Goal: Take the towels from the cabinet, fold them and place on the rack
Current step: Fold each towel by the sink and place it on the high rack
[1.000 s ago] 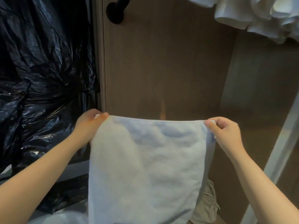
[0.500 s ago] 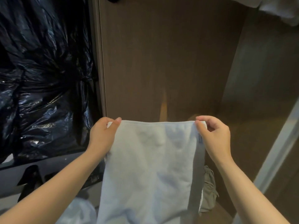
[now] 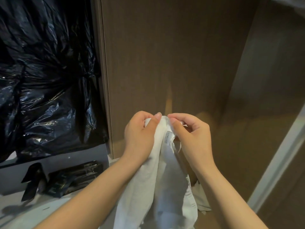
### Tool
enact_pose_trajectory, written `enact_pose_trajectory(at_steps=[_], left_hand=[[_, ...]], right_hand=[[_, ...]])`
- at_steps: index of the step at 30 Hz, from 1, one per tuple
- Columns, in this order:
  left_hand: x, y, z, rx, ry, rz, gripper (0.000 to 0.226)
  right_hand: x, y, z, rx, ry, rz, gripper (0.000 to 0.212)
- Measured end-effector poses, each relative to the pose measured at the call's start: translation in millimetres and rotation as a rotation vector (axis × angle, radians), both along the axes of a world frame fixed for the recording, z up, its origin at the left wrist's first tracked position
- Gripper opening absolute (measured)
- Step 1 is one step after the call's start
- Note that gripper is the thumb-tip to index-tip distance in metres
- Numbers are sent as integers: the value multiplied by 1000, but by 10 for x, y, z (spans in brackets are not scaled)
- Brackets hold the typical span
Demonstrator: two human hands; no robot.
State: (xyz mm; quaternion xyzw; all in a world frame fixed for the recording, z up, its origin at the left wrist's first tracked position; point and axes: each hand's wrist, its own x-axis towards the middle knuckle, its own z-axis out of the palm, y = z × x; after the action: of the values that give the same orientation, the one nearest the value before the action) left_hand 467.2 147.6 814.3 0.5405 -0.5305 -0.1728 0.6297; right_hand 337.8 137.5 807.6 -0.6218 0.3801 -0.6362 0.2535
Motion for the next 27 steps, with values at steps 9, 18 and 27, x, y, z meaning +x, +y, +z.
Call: enact_pose_trajectory(at_steps=[9,18,27], left_hand=[[182,316,-377,258,468,-456,12],[345,522,-688,151,340,-288,14],[423,609,-783,183,397,-283,15]], right_hand=[[-53,170,-282,227,-89,159,14],[-119,258,-539,416,-139,670,34],[57,185,-570,128,284,197,5]])
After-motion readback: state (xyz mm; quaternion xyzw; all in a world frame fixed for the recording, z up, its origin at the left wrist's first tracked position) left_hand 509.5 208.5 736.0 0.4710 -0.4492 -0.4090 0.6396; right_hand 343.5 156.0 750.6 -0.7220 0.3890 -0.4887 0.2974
